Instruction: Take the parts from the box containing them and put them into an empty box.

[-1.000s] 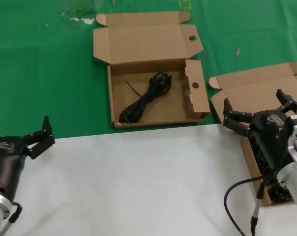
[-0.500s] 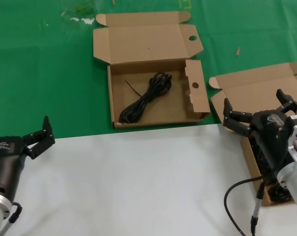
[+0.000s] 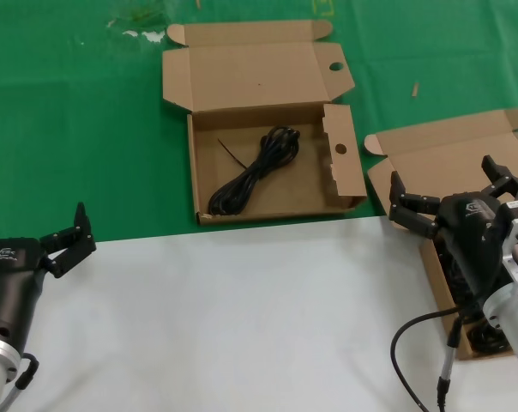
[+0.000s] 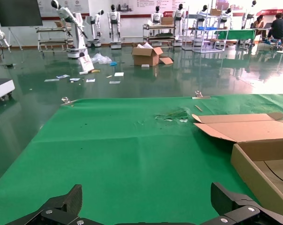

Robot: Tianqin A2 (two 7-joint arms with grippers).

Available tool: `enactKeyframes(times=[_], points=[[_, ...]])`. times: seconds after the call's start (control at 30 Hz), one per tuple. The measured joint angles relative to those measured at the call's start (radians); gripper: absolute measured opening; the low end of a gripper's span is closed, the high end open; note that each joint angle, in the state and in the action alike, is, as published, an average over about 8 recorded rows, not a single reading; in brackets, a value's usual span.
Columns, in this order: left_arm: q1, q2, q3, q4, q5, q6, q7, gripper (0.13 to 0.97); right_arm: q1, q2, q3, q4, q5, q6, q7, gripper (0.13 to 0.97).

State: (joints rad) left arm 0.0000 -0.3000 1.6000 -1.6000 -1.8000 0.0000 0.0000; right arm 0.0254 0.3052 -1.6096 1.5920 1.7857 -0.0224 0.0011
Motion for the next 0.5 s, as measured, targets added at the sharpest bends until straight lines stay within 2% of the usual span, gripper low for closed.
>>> enactKeyframes(times=[0.5], points=[[0.0,0.0,0.0,0.0,0.0,0.0,0.0,0.966,0.0,0.0,0.0,0.0,0.0,0.0,0.0,0.966]])
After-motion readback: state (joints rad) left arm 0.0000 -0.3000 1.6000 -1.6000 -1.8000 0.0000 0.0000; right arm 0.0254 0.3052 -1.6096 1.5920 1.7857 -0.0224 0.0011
